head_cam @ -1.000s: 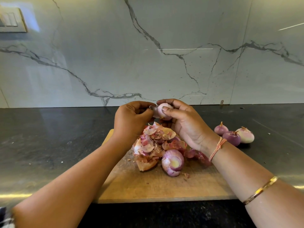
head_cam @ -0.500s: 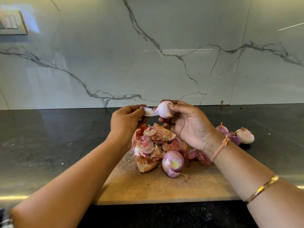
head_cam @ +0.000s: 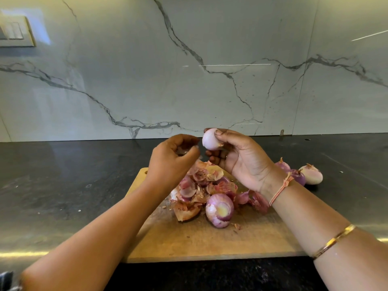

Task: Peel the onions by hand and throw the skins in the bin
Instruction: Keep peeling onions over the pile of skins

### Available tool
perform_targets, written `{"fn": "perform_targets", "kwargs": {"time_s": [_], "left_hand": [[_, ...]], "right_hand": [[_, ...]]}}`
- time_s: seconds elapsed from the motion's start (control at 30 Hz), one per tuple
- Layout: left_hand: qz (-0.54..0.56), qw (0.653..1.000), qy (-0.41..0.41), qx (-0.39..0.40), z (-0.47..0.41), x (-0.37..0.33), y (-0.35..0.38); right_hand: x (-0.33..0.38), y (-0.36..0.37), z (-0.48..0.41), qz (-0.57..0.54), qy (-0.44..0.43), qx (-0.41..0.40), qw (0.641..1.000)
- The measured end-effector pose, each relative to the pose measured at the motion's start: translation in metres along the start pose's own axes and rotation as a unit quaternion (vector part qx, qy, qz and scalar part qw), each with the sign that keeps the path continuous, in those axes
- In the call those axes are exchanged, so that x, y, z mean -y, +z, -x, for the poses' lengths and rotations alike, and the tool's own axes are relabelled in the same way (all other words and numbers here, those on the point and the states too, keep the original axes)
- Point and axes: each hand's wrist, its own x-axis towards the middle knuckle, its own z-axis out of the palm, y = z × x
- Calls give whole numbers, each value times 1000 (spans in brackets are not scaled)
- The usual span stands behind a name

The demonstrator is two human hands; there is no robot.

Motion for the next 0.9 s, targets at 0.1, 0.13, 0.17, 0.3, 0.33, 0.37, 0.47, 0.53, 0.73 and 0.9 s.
{"fn": "perform_targets", "kwargs": {"time_s": [0.1, 0.13, 0.17, 0.3, 0.33, 0.37, 0.47, 0.53, 0.73, 0.9], "left_hand": [[5, 998, 54, 13, 4, -4, 0], [2, 998, 67, 11, 5, -5, -1], [0, 997, 78, 8, 5, -5, -1], [-33, 993, 108, -16, 5, -5, -2], [-45, 992, 116, -22, 4, -4, -2], [-57, 990, 124, -26, 3, -4, -2], [-89, 985, 142, -37, 1, -1, -3], [-101, 983, 142, -49, 0, 0, -2], [-67, 992, 103, -29, -4, 3, -2], [-19, 999, 18, -35, -11, 9, -3]], "right_hand": [[-1, 1, 0, 2, 12, -1, 1000], [-1, 1, 0, 1, 15, 2, 1000], [-1, 1, 0, 2, 15, 4, 1000], [-3, 2, -1, 28, 14, 19, 999], [-3, 2, -1, 38, 13, 22, 999], [-3, 2, -1, 44, 11, 23, 999], [-3, 1, -2, 52, 8, 23, 998], [-3, 1, -1, 61, 8, 27, 998], [-2, 1, 1, 80, 29, 21, 996], [0, 2, 2, 67, 36, 16, 997]]}}
